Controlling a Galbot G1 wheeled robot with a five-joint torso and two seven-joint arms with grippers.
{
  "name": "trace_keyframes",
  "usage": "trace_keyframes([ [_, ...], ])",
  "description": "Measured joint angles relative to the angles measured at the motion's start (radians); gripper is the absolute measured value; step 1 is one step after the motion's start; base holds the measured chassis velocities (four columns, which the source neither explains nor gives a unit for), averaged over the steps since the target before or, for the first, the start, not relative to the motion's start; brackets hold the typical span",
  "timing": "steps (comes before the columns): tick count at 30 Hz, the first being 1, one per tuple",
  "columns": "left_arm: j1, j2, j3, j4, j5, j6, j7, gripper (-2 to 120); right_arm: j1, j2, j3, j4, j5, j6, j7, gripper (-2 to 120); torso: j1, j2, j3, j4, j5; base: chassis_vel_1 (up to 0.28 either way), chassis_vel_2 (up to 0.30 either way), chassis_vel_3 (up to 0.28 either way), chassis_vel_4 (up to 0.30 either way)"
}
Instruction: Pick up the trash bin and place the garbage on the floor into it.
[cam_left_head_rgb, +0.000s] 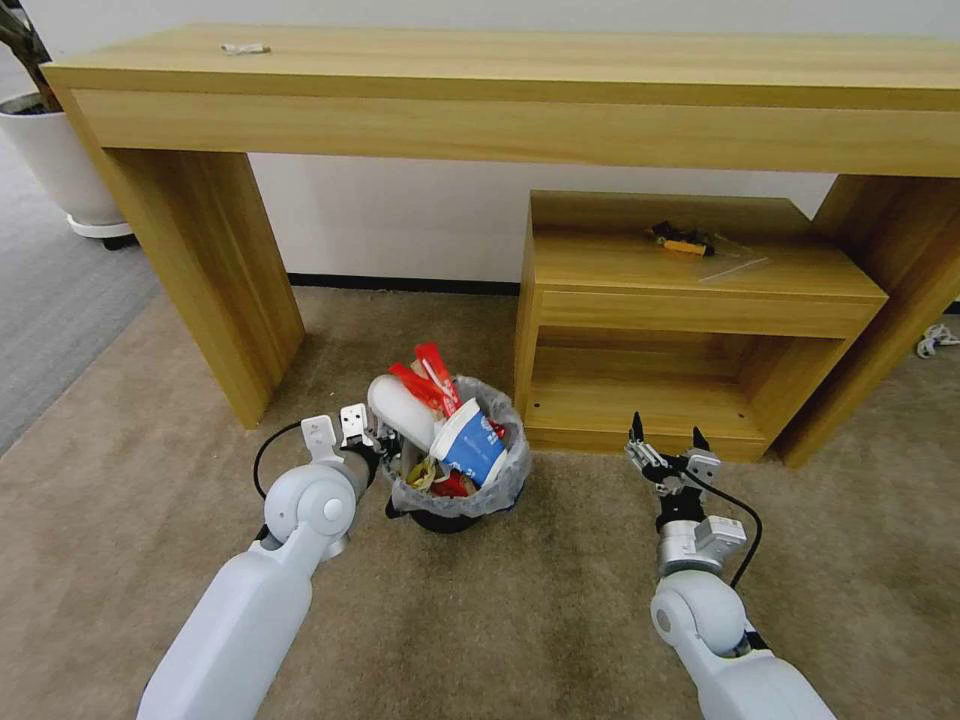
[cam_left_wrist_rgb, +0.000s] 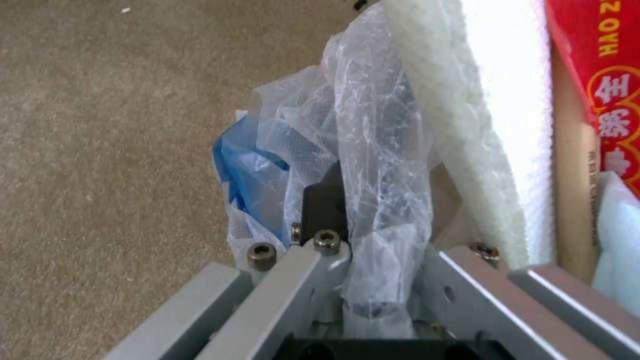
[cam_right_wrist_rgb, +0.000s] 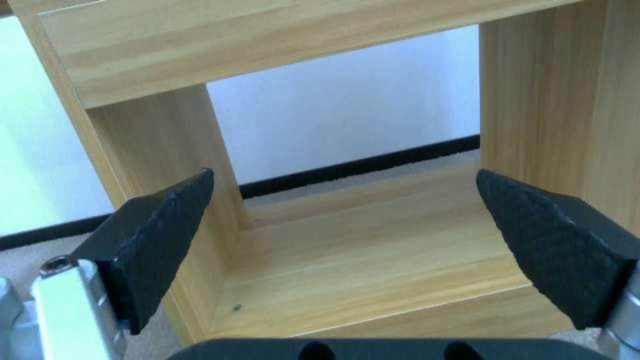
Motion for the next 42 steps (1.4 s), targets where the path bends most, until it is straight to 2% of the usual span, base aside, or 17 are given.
trace_keyframes([
  [16, 0.020, -0.005, -0.006, 0.008, 0.017, -0.006, -0.012, 0, -0.002, 0.018, -0.013, -0.014, -0.020, 0.015, -0.006, 100, 0.000, 0.000, 0.000, 0.0001, 0.0000, 0.000, 0.000, 0.000, 0.000],
  [18, 0.020, -0.006, -0.005, 0.008, 0.017, -0.006, -0.012, 4, -0.003, 0.019, -0.013, -0.015, -0.022, 0.015, -0.007, 100, 0.000, 0.000, 0.000, 0.0001, 0.0000, 0.000, 0.000, 0.000, 0.000],
  [21, 0.020, -0.009, -0.005, 0.007, 0.018, -0.008, -0.018, 19, -0.004, 0.021, -0.013, -0.025, -0.027, 0.022, -0.013, 100, 0.000, 0.000, 0.000, 0.0000, 0.0001, 0.000, 0.000, 0.000, 0.000],
  [22, 0.020, -0.009, -0.005, 0.007, 0.018, -0.008, -0.018, 19, -0.004, 0.021, -0.013, -0.025, -0.027, 0.022, -0.013, 100, 0.000, 0.000, 0.000, 0.0000, 0.0001, 0.000, 0.000, 0.000, 0.000],
  [24, 0.019, -0.010, -0.004, 0.007, 0.019, -0.008, -0.021, 28, -0.004, 0.021, -0.012, -0.026, -0.028, 0.024, -0.015, 100, 0.000, 0.000, 0.000, 0.0001, 0.0000, 0.000, 0.000, 0.000, 0.000],
  [26, 0.019, -0.010, -0.004, 0.008, 0.020, -0.008, -0.022, 30, -0.005, 0.021, -0.012, -0.026, -0.028, 0.024, -0.015, 100, 0.000, 0.000, 0.000, 0.0002, 0.0001, 0.000, 0.000, 0.000, 0.000],
  [29, 0.016, -0.014, -0.002, 0.009, 0.024, -0.010, -0.025, 49, -0.005, 0.022, -0.014, -0.028, -0.034, 0.028, -0.020, 100, 0.000, 0.000, 0.000, 0.0001, 0.0000, 0.000, 0.000, 0.000, 0.000],
  [31, 0.016, -0.016, -0.002, 0.009, 0.025, -0.012, -0.026, 52, -0.005, 0.023, -0.014, -0.029, -0.036, 0.029, -0.020, 100, 0.000, 0.000, 0.000, 0.0001, 0.0001, 0.000, 0.000, 0.000, 0.000],
  [37, 0.018, -0.018, -0.003, 0.004, 0.038, -0.019, -0.024, 77, -0.008, 0.027, -0.015, -0.034, -0.045, 0.037, -0.025, 100, 0.000, 0.000, 0.000, 0.0001, 0.0000, 0.000, 0.000, 0.000, 0.000],
  [38, 0.018, -0.018, -0.003, 0.004, 0.038, -0.019, -0.024, 77, -0.008, 0.027, -0.015, -0.034, -0.045, 0.037, -0.025, 100, 0.000, 0.000, 0.000, 0.0001, 0.0000, 0.000, 0.000, 0.000, 0.000],
  [41, 0.017, -0.017, -0.005, -0.002, 0.048, -0.019, -0.024, 90, -0.008, 0.026, -0.014, -0.033, -0.046, 0.038, -0.027, 100, 0.000, 0.000, 0.000, 0.0001, 0.0000, 0.000, 0.000, 0.000, 0.000],
  [42, 0.017, -0.017, -0.005, -0.002, 0.048, -0.019, -0.024, 90, -0.008, 0.026, -0.014, -0.033, -0.046, 0.038, -0.027, 100, 0.000, 0.000, 0.000, 0.0001, 0.0000, 0.000, 0.000, 0.000, 0.000],
])
